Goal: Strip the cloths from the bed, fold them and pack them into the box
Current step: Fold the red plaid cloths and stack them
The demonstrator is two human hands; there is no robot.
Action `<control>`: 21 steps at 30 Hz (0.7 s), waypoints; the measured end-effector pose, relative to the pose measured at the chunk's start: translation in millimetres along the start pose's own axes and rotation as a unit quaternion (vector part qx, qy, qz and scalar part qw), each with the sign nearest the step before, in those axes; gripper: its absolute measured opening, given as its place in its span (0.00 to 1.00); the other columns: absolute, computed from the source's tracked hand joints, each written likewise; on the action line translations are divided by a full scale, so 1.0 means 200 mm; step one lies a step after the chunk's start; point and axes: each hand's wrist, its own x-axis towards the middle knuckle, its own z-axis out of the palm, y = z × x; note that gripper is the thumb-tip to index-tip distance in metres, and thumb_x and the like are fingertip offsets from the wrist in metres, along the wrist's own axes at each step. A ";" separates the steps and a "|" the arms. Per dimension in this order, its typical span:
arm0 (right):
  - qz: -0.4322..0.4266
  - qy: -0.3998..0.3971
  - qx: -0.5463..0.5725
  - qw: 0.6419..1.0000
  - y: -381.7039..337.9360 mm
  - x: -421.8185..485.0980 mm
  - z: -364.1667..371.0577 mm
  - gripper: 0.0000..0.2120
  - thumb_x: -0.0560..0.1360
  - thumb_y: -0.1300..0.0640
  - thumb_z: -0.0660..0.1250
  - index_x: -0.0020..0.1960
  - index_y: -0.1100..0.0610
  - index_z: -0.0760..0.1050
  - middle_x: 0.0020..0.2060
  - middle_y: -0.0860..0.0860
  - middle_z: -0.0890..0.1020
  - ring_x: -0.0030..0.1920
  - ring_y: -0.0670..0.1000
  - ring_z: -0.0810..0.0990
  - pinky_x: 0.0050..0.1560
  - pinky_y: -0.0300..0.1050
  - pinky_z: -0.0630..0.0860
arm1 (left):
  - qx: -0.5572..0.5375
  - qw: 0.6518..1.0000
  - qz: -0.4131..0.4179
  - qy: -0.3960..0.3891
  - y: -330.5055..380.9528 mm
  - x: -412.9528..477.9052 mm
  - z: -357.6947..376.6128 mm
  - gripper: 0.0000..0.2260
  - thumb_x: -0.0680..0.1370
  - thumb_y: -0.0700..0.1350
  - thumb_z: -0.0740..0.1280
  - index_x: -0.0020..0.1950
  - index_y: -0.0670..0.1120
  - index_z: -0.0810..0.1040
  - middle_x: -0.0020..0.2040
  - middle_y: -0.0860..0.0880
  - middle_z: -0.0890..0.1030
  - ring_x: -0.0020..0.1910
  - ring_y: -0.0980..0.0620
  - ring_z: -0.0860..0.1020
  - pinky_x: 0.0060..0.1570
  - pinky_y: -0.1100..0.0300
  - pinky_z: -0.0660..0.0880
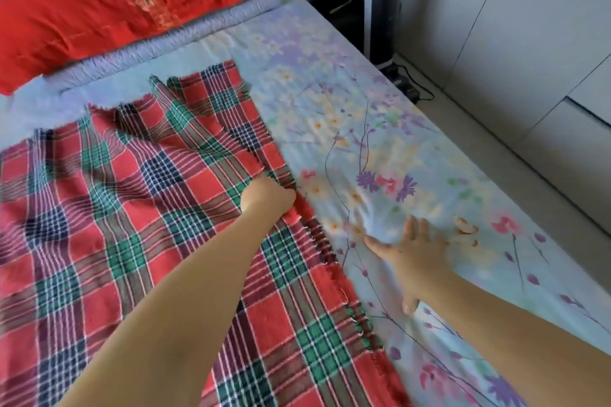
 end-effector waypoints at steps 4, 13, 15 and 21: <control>-0.001 -0.005 0.004 1.000 0.00 0.01 -0.01 0.61 0.62 0.48 0.79 0.71 0.31 0.32 0.73 0.68 0.35 0.73 0.70 0.37 0.69 0.69 0.49 | 0.045 0.999 0.022 -0.007 0.02 0.02 -0.02 0.10 0.75 0.40 0.61 0.34 0.41 0.72 0.29 0.47 0.73 0.31 0.48 0.75 0.31 0.58 0.73; -0.014 0.008 0.022 1.000 0.01 0.02 -0.01 0.50 0.73 0.51 0.70 0.72 0.33 0.32 0.72 0.69 0.36 0.73 0.70 0.37 0.70 0.69 0.49 | -0.042 0.998 0.044 0.006 0.03 0.09 -0.10 0.10 0.77 0.37 0.58 0.47 0.35 0.78 0.46 0.38 0.80 0.51 0.39 0.79 0.47 0.51 0.77; -0.013 0.007 0.023 1.000 0.00 0.02 -0.01 0.49 0.74 0.52 0.69 0.72 0.33 0.32 0.73 0.69 0.36 0.73 0.69 0.37 0.70 0.68 0.50 | -0.011 0.997 0.072 0.031 0.09 0.08 -0.14 0.11 0.75 0.35 0.58 0.33 0.39 0.73 0.35 0.42 0.77 0.45 0.40 0.80 0.38 0.55 0.73; -0.004 0.000 0.012 1.000 0.00 0.03 0.01 0.56 0.66 0.48 0.75 0.71 0.32 0.32 0.72 0.69 0.37 0.73 0.71 0.38 0.70 0.69 0.49 | 0.121 0.990 0.073 0.001 0.15 0.04 0.00 0.10 0.79 0.36 0.59 0.52 0.35 0.79 0.53 0.40 0.81 0.52 0.43 0.79 0.41 0.58 0.72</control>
